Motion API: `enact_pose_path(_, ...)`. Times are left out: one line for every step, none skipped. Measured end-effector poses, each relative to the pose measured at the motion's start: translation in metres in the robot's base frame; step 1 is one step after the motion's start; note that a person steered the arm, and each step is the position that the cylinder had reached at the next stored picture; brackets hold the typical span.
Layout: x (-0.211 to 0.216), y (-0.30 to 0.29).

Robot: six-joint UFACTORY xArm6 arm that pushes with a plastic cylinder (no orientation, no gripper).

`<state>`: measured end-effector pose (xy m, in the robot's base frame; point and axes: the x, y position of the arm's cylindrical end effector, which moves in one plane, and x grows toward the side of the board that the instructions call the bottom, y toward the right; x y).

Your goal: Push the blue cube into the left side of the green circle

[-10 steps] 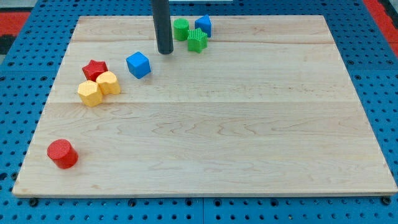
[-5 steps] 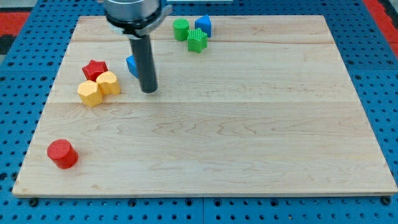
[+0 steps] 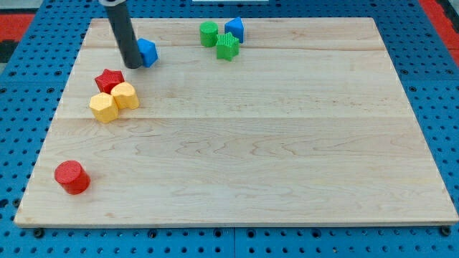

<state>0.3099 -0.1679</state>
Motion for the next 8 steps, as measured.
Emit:
enact_pose_path(-0.007,-0.023)
enact_pose_path(-0.021,-0.041)
enact_pose_path(-0.023,-0.016)
enact_pose_path(-0.014,0.033)
enact_pose_path(-0.014,0.041)
enact_pose_path(-0.012,0.020)
enact_pose_path(-0.012,-0.026)
enact_pose_path(-0.012,0.000)
